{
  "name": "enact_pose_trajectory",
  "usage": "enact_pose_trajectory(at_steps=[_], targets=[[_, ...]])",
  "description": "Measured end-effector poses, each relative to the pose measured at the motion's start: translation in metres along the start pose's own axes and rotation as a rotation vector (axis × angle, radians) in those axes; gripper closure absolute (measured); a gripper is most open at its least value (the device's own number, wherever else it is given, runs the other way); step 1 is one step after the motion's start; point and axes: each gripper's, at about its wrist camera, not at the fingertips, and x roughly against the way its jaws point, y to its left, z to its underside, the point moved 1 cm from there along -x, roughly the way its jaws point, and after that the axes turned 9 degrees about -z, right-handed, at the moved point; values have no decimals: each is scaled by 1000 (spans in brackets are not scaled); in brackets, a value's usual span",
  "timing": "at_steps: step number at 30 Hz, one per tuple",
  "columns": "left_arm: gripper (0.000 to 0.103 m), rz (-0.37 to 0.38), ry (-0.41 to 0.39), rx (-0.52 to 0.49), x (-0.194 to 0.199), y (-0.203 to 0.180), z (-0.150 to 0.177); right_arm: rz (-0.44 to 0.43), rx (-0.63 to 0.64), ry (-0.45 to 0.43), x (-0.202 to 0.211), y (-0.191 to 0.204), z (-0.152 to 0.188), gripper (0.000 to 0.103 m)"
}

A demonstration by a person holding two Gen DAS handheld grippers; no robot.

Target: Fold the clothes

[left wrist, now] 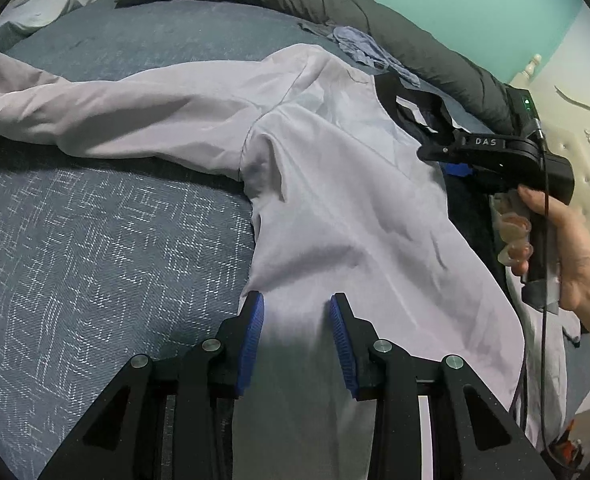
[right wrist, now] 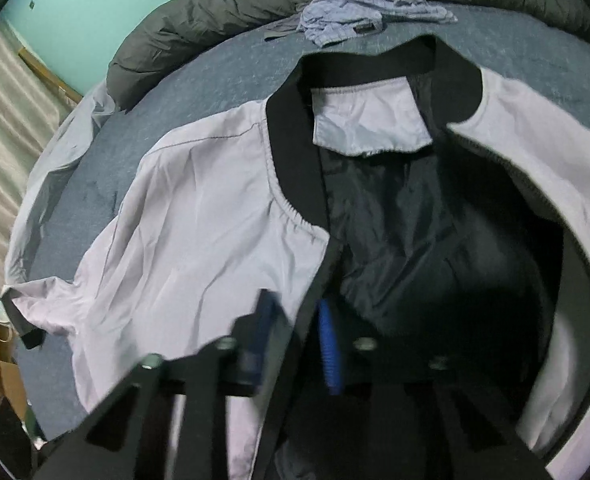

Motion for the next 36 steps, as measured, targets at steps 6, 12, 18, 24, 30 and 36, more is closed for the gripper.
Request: enact_pose_trajectory(at_steps=[6,12,18,24,30,36], targets=[[65,6,4,10,-1,1,1,116,105,-79,22,10,-11,97],[65,4,6,7,-1,0,3,191,308,-166,42,42,-21,100],[64,8,8,18,0,1,5,235,393,-205,47,56,-35,100],[64,16,4,31,5,4,6,355,311,-74,9,14,-40,100],[64,12,-5,61,11,19,4,349,197,-68,-3,-23,-42,100],[64,30,30,93,3,29,7,309,148,-131,20,-21,-47,83]])
